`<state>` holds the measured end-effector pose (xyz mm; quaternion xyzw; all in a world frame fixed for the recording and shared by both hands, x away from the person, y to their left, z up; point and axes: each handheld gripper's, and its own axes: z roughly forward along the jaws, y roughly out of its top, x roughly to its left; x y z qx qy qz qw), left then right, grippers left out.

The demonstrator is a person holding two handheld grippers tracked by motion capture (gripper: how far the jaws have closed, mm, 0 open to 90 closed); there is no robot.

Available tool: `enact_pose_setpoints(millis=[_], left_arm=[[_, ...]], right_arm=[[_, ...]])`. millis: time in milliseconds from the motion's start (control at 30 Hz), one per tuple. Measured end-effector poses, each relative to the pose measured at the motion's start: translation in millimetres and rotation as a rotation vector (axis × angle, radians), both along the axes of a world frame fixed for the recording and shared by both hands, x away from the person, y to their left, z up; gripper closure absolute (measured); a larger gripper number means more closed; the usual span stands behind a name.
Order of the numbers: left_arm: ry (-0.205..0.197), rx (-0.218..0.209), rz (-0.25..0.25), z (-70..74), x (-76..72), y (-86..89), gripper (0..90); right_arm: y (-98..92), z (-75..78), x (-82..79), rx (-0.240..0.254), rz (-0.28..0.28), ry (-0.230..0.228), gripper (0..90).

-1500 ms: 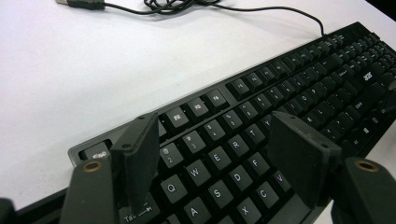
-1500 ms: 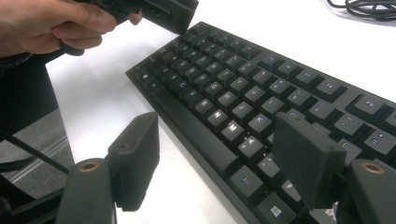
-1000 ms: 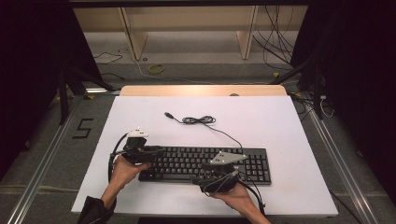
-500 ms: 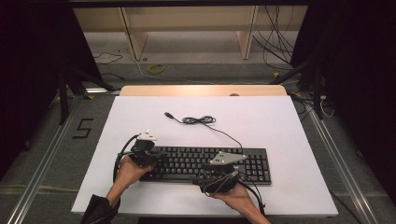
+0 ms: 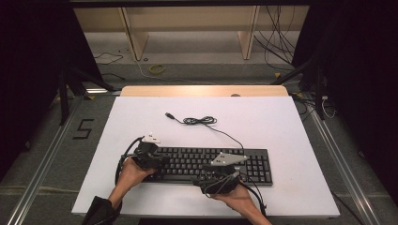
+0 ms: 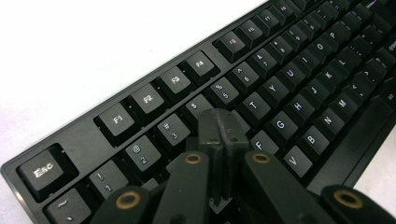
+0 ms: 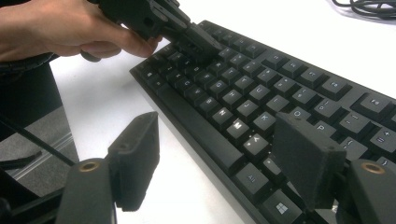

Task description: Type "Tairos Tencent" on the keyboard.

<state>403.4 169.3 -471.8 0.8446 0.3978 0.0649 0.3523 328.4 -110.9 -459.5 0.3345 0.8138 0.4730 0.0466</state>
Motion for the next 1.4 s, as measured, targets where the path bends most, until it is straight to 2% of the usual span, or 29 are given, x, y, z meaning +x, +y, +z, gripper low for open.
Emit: enact_pose_setpoints(millis=[200,400,700,800,1133,1400], left_arm=[[-0.002,-0.034,0.029,0.6,0.5,5.5,89.0],[0.003,-0.121,0.035,6.0,-1.5,12.4,75.9],[-0.019,-0.207,0.043,14.3,-8.6,18.1,61.1],[-0.028,-0.222,0.049,16.7,-10.5,20.5,56.8],[-0.049,-0.218,0.064,19.6,-16.9,23.8,45.2],[-0.072,-0.257,0.068,21.3,-24.2,27.4,39.3]], right_arm=[[0.6,0.6,-0.5,-0.001,0.001,-0.005,33.1],[0.7,0.3,0.2,0.003,-0.002,-0.004,33.1],[1.1,2.3,-0.2,0.004,0.002,-0.011,33.5],[1.9,2.3,0.4,0.005,-0.001,-0.007,33.5],[6.8,2.9,2.5,0.005,0.001,0.000,34.3],[12.1,4.4,6.3,-0.005,0.003,0.002,36.9]])
